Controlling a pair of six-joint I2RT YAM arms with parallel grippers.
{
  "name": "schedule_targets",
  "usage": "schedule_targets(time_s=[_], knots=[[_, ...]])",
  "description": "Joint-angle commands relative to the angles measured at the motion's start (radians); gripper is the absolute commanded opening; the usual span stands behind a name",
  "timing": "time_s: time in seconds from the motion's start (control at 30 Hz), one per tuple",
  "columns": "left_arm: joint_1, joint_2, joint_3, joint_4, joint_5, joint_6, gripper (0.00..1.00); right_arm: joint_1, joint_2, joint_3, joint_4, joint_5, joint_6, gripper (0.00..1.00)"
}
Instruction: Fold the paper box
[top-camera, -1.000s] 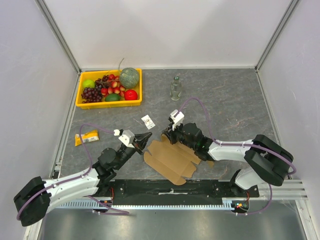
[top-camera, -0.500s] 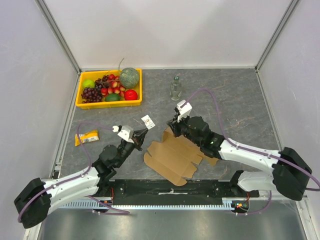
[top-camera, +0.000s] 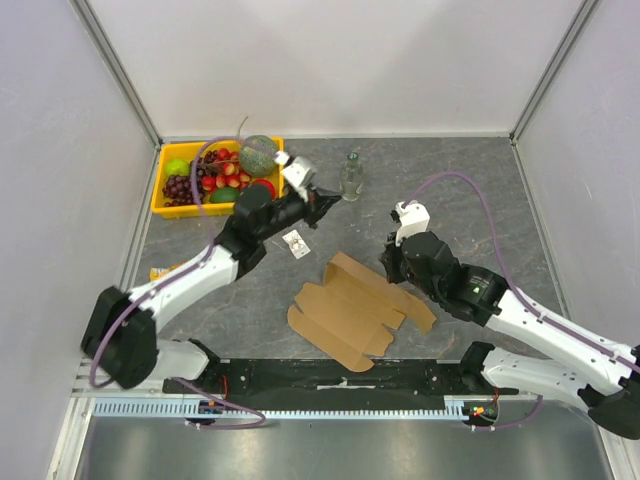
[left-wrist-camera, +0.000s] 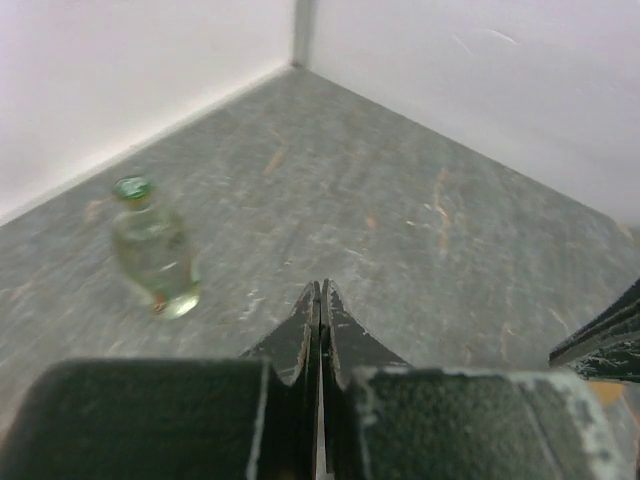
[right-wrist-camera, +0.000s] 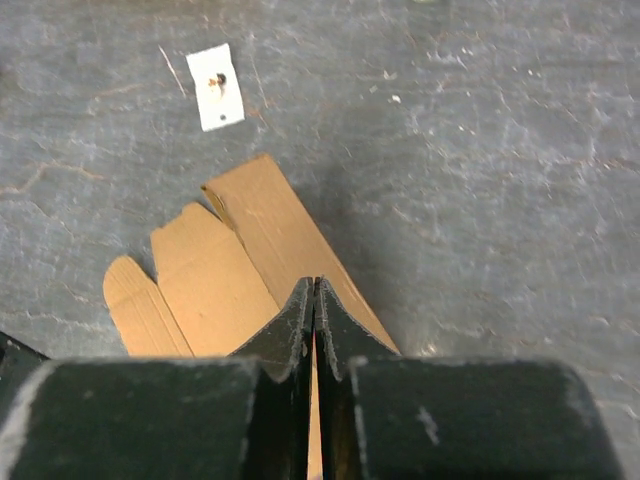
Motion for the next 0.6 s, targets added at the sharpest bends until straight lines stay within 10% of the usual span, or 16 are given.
schedule_targets(time_s=[0.0,0.57], knots=[[0.005,0.200,0.234,-0.213,0.350,0.052,0.02,0.003,0.007,0.123,-0.351,-0.011,0.089,0.09],[-0.069,0.659,0.644,-0.618,0.516,0.147,0.02,0.003,-0.026,-0.021,-0.402,-0.337,0.224,0.05]])
